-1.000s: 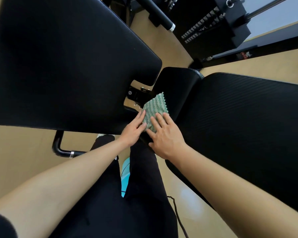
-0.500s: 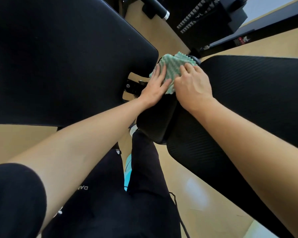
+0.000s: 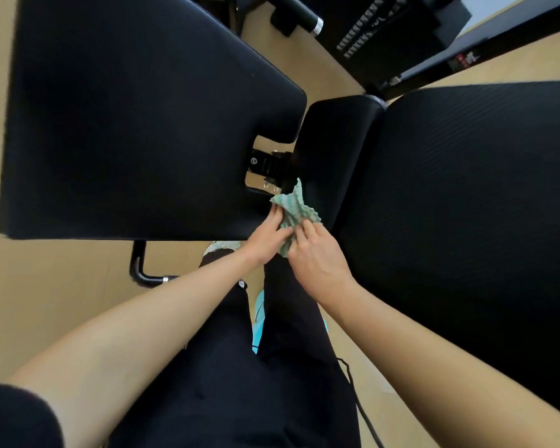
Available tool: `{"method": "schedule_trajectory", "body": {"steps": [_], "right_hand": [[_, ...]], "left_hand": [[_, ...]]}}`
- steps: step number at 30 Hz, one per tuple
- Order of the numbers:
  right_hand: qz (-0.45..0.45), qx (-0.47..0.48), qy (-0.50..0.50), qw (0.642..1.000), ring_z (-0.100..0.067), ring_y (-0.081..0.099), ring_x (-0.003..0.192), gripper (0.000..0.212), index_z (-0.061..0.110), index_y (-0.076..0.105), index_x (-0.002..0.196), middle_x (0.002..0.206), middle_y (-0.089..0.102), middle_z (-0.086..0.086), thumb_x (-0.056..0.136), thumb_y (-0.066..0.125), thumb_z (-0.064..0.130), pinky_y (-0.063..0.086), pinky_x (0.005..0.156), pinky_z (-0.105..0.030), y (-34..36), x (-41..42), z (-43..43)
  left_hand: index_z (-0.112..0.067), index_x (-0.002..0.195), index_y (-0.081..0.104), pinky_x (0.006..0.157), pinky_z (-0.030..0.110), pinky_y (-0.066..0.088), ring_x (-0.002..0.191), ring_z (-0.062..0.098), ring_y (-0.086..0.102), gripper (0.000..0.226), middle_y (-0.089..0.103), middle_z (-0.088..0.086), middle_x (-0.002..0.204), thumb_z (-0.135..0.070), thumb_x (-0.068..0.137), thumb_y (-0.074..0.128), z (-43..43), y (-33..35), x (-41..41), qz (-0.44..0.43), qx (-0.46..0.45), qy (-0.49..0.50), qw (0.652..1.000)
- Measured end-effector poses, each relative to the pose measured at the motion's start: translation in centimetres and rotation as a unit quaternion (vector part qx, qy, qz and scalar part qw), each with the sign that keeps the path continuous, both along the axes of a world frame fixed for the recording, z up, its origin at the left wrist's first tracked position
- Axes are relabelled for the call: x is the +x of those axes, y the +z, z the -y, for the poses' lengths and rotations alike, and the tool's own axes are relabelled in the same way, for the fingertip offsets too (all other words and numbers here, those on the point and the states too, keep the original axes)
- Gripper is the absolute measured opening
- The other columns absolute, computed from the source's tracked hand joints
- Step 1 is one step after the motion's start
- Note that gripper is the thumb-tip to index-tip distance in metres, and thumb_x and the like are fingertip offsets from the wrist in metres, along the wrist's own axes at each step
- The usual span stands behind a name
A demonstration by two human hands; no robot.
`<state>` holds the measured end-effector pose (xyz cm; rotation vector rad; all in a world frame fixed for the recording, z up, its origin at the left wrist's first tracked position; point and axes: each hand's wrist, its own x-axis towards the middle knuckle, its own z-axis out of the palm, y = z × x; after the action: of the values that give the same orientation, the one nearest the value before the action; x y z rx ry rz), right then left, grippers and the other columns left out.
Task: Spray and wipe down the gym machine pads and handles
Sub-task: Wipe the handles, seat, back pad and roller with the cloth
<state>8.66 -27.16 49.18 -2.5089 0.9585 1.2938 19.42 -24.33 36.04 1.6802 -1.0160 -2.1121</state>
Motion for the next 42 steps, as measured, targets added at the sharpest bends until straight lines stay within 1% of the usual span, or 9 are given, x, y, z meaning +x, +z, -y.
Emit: {"method": "schedule_trajectory", "body": {"steps": [4, 8, 11, 18, 24, 28, 30, 38, 42], "right_hand": [[-0.01, 0.002, -0.005, 1.0, -0.031, 0.037, 0.149, 0.051, 0.007, 0.053, 0.146, 0.153, 0.051, -0.014, 0.104, 0.048, 0.034, 0.025, 0.124, -0.044, -1.7, 0.8, 2.4], [-0.001, -0.015, -0.024, 1.0, -0.026, 0.04, 0.146, 0.047, 0.013, 0.059, 0.142, 0.149, 0.055, -0.008, 0.101, 0.05, 0.036, 0.025, 0.124, -0.042, -3.1, 1.1, 7.7], [-0.009, -0.041, -0.017, 0.999, -0.023, 0.041, 0.146, 0.048, 0.016, 0.058, 0.143, 0.151, 0.055, -0.005, 0.1, 0.051, 0.036, 0.025, 0.124, -0.041, -3.6, 0.3, 12.7], [-0.066, -0.081, -0.042, 0.994, -0.025, 0.008, 0.16, 0.065, 0.012, 0.018, 0.164, 0.172, 0.017, -0.01, 0.105, 0.03, 0.037, -0.001, 0.129, -0.047, -4.6, -0.3, 18.4], [-0.084, -0.08, -0.015, 0.993, -0.036, -0.001, 0.16, 0.065, 0.02, 0.008, 0.166, 0.172, 0.003, -0.019, 0.107, 0.02, 0.044, -0.005, 0.128, -0.053, -3.9, 0.1, 14.3], [-0.062, -0.065, -0.008, 0.996, -0.04, -0.001, 0.159, 0.062, 0.027, 0.015, 0.165, 0.171, 0.003, -0.022, 0.107, 0.019, 0.046, -0.005, 0.127, -0.056, -2.9, -0.1, 10.5], [-0.061, -0.051, -0.011, 0.997, -0.042, -0.002, 0.158, 0.061, 0.026, 0.015, 0.165, 0.17, 0.001, -0.025, 0.107, 0.019, 0.046, -0.005, 0.127, -0.057, -2.6, -0.2, 8.3], [-0.052, -0.021, -0.011, 0.998, -0.043, -0.002, 0.158, 0.065, 0.018, 0.014, 0.165, 0.17, 0.004, -0.026, 0.107, 0.022, 0.046, -0.001, 0.127, -0.059, -1.0, -0.8, 0.3], [-0.032, -0.006, -0.013, 0.999, -0.042, 0.004, 0.158, 0.06, 0.014, 0.03, 0.161, 0.169, 0.011, -0.025, 0.107, 0.029, 0.042, -0.001, 0.127, -0.06, 0.0, -1.2, -2.1]], "left_hand": [[-0.039, 0.153, 0.039, 0.108, 0.045, 0.048, 0.12, 0.019, 0.063, 0.062, 0.067, -0.003, 0.13, -0.033, 0.092, 0.048, 2.0, -2.3, -0.5, -0.014, 0.096, 0.093, 0.991], [-0.019, 0.139, 0.058, 0.104, 0.045, 0.051, 0.12, 0.026, 0.064, 0.044, 0.068, 0.008, 0.128, -0.031, 0.098, 0.048, 6.0, -4.4, -0.9, -0.05, 0.113, 0.172, 0.977], [-0.01, 0.142, 0.057, 0.095, 0.032, 0.052, 0.115, 0.02, 0.063, 0.038, 0.065, 0.01, 0.133, -0.023, 0.108, 0.045, 11.0, -5.2, -1.3, -0.051, 0.064, 0.189, 0.979], [-0.013, 0.14, 0.057, 0.093, 0.031, 0.051, 0.115, 0.019, 0.063, 0.036, 0.066, 0.007, 0.129, -0.024, 0.108, 0.044, 20.8, -6.4, -2.3, -0.064, -0.001, 0.188, 0.98], [-0.018, 0.146, 0.048, 0.102, 0.022, 0.048, 0.123, 0.01, 0.06, 0.035, 0.062, -0.004, 0.133, -0.027, 0.113, 0.039, 14.6, -5.0, -1.8, -0.112, -0.017, 0.194, 0.974], [-0.016, 0.149, 0.049, 0.117, 0.037, 0.043, 0.13, 0.012, 0.059, 0.054, 0.063, -0.002, 0.14, -0.045, 0.104, 0.054, 8.4, -4.7, -1.1, -0.084, 0.024, 0.184, 0.979], [-0.018, 0.148, 0.051, 0.117, 0.04, 0.043, 0.131, 0.013, 0.06, 0.069, 0.065, -0.002, 0.14, -0.058, 0.093, 0.061, 5.8, -4.7, -0.9, -0.071, 0.042, 0.187, 0.979], [-0.021, 0.145, 0.052, 0.115, 0.042, 0.046, 0.128, 0.012, 0.061, 0.045, 0.065, -0.003, 0.137, -0.036, 0.104, 0.061, -1.5, -2.4, -0.1, -0.036, 0.057, 0.149, 0.986], [-0.027, 0.139, 0.057, 0.11, 0.045, 0.05, 0.122, 0.013, 0.063, 0.056, 0.065, -0.006, 0.133, -0.056, 0.092, 0.066, -3.9, -2.5, 0.4, 0.034, 0.074, 0.095, 0.992]]}}
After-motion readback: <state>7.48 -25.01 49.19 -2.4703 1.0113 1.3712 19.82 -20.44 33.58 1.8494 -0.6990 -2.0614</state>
